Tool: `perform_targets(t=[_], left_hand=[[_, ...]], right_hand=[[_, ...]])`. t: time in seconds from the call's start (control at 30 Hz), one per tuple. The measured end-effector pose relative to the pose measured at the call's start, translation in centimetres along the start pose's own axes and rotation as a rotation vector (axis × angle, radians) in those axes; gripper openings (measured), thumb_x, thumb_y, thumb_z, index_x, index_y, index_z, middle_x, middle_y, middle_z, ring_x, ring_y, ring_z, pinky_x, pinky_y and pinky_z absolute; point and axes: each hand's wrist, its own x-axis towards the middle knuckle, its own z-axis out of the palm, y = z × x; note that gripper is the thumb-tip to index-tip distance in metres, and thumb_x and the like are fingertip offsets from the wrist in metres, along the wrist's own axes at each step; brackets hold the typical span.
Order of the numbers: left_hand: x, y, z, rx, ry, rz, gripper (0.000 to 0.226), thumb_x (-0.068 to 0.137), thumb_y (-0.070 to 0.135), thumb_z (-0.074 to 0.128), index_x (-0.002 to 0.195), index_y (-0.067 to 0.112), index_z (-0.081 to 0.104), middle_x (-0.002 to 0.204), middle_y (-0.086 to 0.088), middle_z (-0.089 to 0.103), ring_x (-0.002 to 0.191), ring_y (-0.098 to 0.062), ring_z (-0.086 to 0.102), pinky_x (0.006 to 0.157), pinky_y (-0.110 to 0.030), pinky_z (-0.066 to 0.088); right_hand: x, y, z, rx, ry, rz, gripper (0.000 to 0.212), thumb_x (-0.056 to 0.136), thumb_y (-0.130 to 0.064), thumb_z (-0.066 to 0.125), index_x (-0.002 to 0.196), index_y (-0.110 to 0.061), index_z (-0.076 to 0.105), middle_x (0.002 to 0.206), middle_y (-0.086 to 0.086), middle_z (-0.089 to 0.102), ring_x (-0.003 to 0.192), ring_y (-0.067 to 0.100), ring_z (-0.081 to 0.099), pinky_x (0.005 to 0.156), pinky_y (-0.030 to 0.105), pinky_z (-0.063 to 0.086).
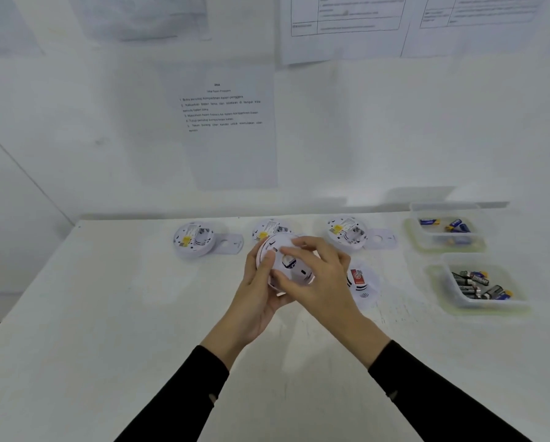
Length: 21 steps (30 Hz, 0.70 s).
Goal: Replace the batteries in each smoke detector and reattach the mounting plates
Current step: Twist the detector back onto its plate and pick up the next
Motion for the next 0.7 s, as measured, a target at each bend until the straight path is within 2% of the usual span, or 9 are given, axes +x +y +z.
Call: perform_targets(t=[0.1, 0.27, 0.43, 0.53, 0.6, 0.63, 0.7], left_hand=[[0.2, 0.2, -0.3, -0.044, -0.005, -0.009, 0.04, 0.105, 0.031, 0.042, 0.145, 0.03, 0.04, 0.138, -0.009, 0.06, 0.119, -0.029, 0.065, 0.093, -0.051, 0.055], [0.7, 0.8, -0.9, -0.028, -0.029, -0.022, 0.038, 0.105, 0.032, 0.04, 0.143, 0.032, 0.041, 0.138, -0.009, 0.06, 0.119, -0.032, 0.064, 0.1, -0.055, 0.05], [1.2, 1.0, -0.9, -0.053, 0.0, -0.027, 0.037, 0.106, 0.035, 0.039, 0.143, 0.03, 0.042, 0.138, -0.011, 0.059, 0.12, -0.033, 0.064, 0.094, -0.052, 0.055], [1.5, 1.3, -1.0, -0.097, 0.059, -0.011, 0.037, 0.105, 0.034, 0.042, 0.141, 0.026, 0.044, 0.138, -0.013, 0.058, 0.115, -0.035, 0.066, 0.086, -0.051, 0.058], [1.7, 1.5, -1.0, -0.114, 0.086, -0.017, 0.036, 0.105, 0.034, 0.044, 0.14, 0.024, 0.045, 0.137, -0.013, 0.059, 0.112, -0.036, 0.067, 0.083, -0.052, 0.059], [1.8, 1.6, -1.0, -0.112, 0.087, -0.02, 0.036, 0.105, 0.034, 0.044, 0.139, 0.024, 0.046, 0.137, -0.013, 0.059, 0.112, -0.037, 0.067, 0.083, -0.052, 0.059], [1.9, 1.6, -0.8, -0.101, 0.073, -0.022, 0.037, 0.104, 0.034, 0.045, 0.14, 0.024, 0.046, 0.137, -0.013, 0.058, 0.113, -0.038, 0.066, 0.084, -0.053, 0.059]], right_hand=[[0.3, 0.0, 0.4, 0.006, 0.014, 0.027, 0.038, 0.073, -0.054, 0.068, 0.104, -0.033, 0.071, 0.116, -0.012, 0.058, 0.108, 0.002, 0.054, 0.094, 0.029, 0.027], [1.1, 0.5, 0.6, 0.001, -0.027, -0.002, 0.039, 0.072, -0.055, 0.068, 0.105, -0.034, 0.071, 0.115, -0.011, 0.058, 0.109, 0.002, 0.053, 0.097, 0.034, 0.027], [2.0, 0.0, 0.2, 0.048, -0.103, -0.007, 0.044, 0.073, -0.058, 0.065, 0.108, -0.033, 0.071, 0.119, -0.015, 0.055, 0.11, 0.003, 0.05, 0.099, 0.021, 0.024], [3.0, 0.2, -1.6, 0.252, -0.148, 0.177, 0.037, 0.084, -0.043, 0.07, 0.119, -0.033, 0.064, 0.126, -0.013, 0.053, 0.115, -0.003, 0.049, 0.099, 0.016, 0.038], [3.8, 0.3, -3.2, 0.459, -0.308, 0.413, 0.044, 0.085, -0.036, 0.07, 0.128, -0.034, 0.056, 0.127, -0.014, 0.056, 0.113, -0.006, 0.052, 0.091, 0.015, 0.046], [4.2, 0.7, -3.7, 0.527, -0.397, 0.504, 0.047, 0.086, -0.034, 0.069, 0.131, -0.033, 0.054, 0.125, -0.012, 0.059, 0.112, -0.003, 0.056, 0.089, 0.018, 0.049], [4.9, 1.3, -4.1, 0.575, -0.508, 0.562, 0.047, 0.088, -0.029, 0.069, 0.133, -0.027, 0.055, 0.119, -0.005, 0.067, 0.11, 0.008, 0.063, 0.093, 0.028, 0.053]])
